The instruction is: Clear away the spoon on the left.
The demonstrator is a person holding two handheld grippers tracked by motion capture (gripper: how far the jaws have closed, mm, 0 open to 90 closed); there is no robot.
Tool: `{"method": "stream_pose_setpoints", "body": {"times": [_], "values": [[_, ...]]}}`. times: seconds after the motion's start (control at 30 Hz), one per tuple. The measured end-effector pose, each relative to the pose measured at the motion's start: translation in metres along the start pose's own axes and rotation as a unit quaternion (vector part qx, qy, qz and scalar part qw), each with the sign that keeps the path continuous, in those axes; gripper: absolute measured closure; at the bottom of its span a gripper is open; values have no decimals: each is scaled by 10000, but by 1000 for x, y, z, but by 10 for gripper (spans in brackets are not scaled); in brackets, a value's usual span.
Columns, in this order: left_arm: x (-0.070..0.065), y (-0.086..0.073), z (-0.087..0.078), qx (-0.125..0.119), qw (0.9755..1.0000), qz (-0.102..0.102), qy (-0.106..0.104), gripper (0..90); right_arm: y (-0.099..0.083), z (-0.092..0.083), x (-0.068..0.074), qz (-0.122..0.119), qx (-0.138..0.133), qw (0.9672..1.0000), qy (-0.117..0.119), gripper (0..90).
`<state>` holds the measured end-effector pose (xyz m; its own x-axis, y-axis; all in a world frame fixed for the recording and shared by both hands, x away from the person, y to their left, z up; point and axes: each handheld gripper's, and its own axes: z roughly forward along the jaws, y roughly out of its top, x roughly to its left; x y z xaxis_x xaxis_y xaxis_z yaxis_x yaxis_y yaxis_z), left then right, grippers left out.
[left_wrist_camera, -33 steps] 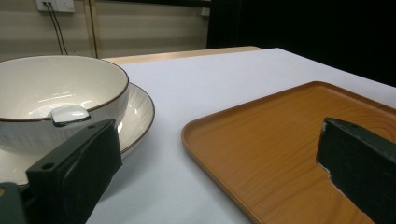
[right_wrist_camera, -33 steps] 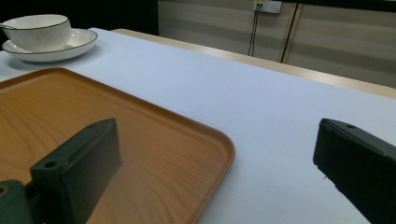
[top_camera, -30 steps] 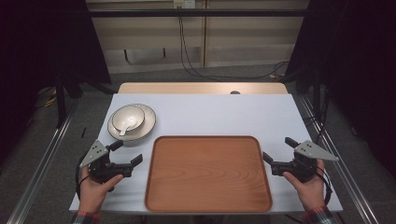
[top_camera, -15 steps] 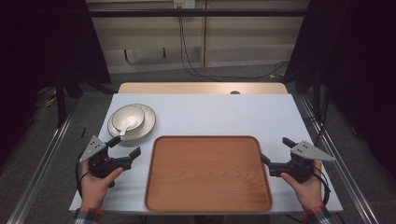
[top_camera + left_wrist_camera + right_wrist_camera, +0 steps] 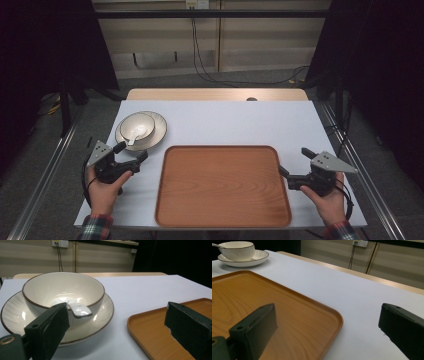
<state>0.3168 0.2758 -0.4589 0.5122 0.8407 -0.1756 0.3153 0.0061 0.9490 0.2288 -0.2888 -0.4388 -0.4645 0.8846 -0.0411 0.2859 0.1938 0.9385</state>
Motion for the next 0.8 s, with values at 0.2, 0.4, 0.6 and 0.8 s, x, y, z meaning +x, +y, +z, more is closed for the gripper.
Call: {"method": "stream_pose_setpoints", "body": {"times": [0.2, 0.4, 0.6, 0.8], "values": [[4, 1, 7, -21, 9999, -25, 114, 75, 0, 1, 0, -12, -12, 10000, 9, 15], [7, 0, 14, 18, 9990, -83, 433, 113, 0, 0, 0, -20, -22, 10000, 14, 16], [10, -2, 14, 41, 9981, 36, 610, 169, 0, 1, 1, -30, -42, 10000, 23, 16], [13, -3, 13, 117, 9967, 78, 795, 319, 0, 1, 2, -66, -42, 10000, 30, 20]]}}
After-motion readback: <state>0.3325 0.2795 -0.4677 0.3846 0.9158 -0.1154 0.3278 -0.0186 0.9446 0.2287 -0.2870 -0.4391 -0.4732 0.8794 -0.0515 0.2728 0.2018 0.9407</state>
